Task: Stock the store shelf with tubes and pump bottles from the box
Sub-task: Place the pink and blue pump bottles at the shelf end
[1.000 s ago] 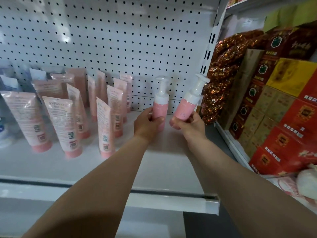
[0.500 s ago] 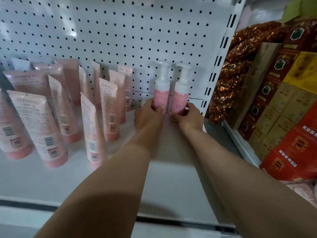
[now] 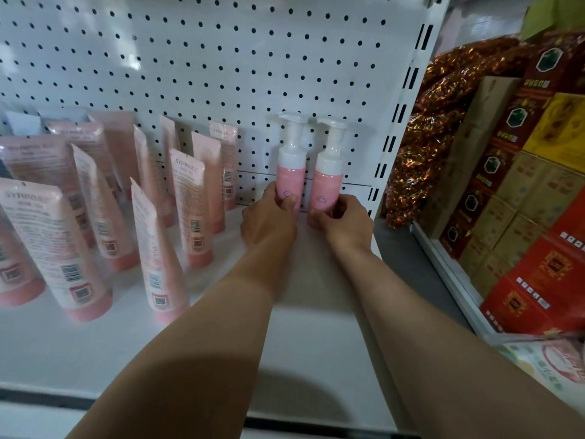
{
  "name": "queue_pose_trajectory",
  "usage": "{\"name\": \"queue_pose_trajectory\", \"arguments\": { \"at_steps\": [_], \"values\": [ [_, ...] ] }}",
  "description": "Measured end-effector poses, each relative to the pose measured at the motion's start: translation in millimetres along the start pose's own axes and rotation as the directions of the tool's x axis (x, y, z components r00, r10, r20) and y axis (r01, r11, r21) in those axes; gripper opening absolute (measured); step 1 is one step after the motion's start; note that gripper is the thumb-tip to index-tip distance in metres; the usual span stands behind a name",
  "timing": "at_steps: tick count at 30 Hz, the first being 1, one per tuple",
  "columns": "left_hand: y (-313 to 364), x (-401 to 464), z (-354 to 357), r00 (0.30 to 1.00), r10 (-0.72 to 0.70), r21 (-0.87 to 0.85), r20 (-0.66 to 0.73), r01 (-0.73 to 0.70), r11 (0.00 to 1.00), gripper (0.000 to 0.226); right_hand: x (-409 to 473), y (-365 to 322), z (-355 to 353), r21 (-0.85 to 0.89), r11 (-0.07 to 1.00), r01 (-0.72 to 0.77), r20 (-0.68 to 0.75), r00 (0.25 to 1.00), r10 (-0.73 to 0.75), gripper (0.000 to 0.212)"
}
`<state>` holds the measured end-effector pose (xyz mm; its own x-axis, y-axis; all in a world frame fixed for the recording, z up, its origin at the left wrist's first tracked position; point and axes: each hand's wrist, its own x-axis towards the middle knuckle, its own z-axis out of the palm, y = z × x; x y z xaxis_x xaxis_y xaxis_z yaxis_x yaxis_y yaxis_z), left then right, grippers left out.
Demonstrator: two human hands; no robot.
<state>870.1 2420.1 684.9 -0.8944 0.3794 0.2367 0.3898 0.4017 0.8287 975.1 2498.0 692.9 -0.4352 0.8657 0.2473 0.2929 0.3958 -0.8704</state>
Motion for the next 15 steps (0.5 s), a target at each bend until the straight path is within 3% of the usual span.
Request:
{"name": "queue_pose_trajectory", "arguments": {
  "at_steps": [8, 15],
  "values": [
    [0.7, 0.0, 0.6, 1.0, -0.007, 0.031, 0.003, 0.007, 0.999, 0.031, 0.2, -0.4, 2.7, -0.022, 1.0, -0.011, -0.004, 1.0, 0.011, 0.054],
    [4.8, -7.3, -5.2, 0.997, -0.047, -0.057, 0.067, 0.051, 0.997, 0.04, -12.7, -8.2, -10.6, 0.022, 0.999, -0.043, 0.09, 0.995, 0.04, 0.077]
  ]
}}
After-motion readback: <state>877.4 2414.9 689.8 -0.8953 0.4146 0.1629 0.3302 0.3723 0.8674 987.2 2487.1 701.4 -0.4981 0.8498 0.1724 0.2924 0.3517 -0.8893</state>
